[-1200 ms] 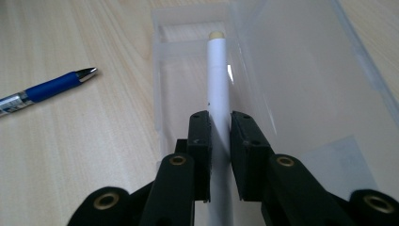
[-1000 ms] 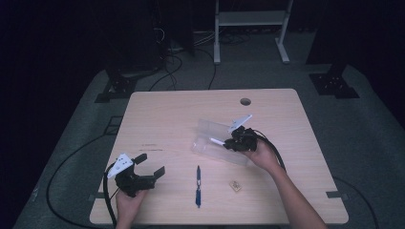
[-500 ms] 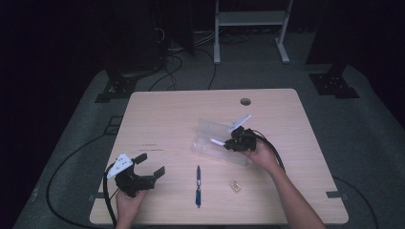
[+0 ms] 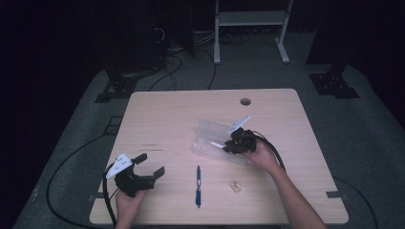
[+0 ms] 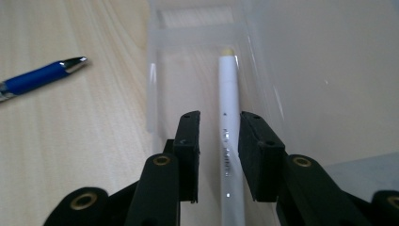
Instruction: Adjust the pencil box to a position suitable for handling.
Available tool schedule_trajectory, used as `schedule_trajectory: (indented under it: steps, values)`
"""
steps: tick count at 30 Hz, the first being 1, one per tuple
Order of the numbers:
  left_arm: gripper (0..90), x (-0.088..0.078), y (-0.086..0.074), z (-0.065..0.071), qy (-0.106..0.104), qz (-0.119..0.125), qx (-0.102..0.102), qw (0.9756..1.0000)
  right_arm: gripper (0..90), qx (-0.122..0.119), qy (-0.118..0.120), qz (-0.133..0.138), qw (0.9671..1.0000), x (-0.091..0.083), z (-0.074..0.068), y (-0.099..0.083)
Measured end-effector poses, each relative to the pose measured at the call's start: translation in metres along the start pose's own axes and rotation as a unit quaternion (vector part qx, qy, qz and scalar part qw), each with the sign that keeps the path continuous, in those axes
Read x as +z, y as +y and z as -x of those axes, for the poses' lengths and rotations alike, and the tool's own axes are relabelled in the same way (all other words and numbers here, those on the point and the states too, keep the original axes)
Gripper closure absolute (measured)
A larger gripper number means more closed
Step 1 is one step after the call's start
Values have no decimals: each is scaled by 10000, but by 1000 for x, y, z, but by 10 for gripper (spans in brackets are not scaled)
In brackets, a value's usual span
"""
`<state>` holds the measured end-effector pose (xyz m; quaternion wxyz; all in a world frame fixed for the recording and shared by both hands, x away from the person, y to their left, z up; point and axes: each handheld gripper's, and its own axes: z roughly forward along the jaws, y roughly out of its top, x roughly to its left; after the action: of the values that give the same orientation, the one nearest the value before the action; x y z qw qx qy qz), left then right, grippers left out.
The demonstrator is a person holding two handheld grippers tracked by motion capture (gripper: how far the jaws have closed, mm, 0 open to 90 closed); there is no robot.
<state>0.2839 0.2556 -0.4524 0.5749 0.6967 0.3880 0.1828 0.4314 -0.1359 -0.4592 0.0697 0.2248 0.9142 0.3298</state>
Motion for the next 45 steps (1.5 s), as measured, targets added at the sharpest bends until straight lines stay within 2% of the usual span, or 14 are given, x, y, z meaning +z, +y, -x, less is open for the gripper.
schedule_trajectory:
  steps: [8, 13, 16, 22, 27, 33, 41, 45]
  values:
    - [17, 0, 0, 1, 15, -12, 24, 10000, 656, -128, 97, 215, 9996, -21, -16, 1]
    - [17, 1, 0, 1, 17, -21, 15, 10000, 632, -85, 175, 299, 9994, -31, -25, -5]
    - [17, 1, 0, 0, 38, -15, 23, 10000, 623, -4, 280, 478, 9985, -37, -33, -9]
    - [17, 1, 0, 1, 36, -16, 23, 10000, 609, -156, 352, 495, 9980, -43, -56, -9]
    - [17, 1, 0, 1, 34, -13, 22, 10000, 604, -274, 389, 511, 9976, -48, -67, -9]
    - [17, 0, 0, 1, 43, -1, 17, 10000, 594, -135, 309, 533, 9980, -54, -78, -15]
    - [17, 1, 0, 2, 48, -4, 14, 10000, 575, 51, 221, 527, 9984, -60, -95, -40]
    - [17, 1, 0, 2, 45, -10, 30, 10000, 567, 163, 83, 450, 9988, -62, -102, -54]
